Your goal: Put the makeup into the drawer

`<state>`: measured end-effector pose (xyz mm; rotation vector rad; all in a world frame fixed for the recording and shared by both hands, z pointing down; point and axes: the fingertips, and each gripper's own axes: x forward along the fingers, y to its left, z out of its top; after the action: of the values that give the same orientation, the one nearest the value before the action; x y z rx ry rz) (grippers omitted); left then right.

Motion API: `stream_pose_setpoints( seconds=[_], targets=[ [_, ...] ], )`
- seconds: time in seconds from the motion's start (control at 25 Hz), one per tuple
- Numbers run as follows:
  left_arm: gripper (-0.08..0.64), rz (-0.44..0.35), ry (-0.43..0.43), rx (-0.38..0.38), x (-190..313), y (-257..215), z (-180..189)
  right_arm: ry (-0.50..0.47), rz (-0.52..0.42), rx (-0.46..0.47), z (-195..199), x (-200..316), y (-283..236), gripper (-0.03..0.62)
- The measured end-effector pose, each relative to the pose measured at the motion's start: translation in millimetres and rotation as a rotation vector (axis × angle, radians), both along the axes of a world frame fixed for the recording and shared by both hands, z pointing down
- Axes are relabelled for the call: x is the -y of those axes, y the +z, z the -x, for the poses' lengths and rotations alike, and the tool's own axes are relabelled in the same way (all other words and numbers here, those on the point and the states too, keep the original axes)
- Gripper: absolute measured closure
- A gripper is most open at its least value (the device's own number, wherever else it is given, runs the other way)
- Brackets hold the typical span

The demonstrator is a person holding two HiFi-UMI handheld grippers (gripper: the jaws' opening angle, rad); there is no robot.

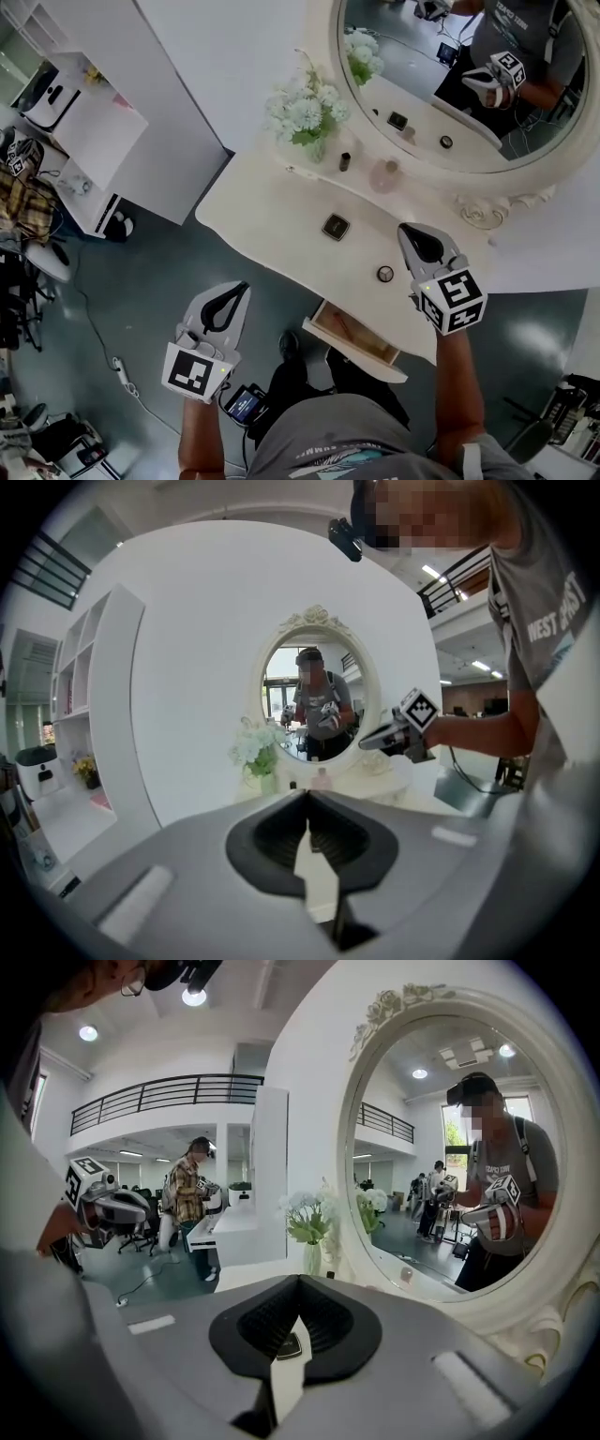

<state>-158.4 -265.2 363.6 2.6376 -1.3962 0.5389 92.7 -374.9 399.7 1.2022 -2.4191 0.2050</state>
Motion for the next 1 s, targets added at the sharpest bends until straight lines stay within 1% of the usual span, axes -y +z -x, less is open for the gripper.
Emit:
stream_pose_setpoints(
  seconds=[0.24,0.48,0.76,1.0],
  targets=[
    [0.557,0.023,-0.024,0.001,11,19,6,-0.006,0.004,-0.001,7,38,21,0.589],
    [0.557,0.057,-0.035,0.008,17,41,14,-0.016,0.007,-0.001,24,73,39,0.588],
    [0.557,0.1,-0.054,-0.01,16,72,17,-0.025,0.012,-0.007,43,112,64,0.575],
    [0.557,0.134,-0.069,-0.025,18,96,20,-0.001,0.027,-0.01,53,145,90,0.557]
  ],
)
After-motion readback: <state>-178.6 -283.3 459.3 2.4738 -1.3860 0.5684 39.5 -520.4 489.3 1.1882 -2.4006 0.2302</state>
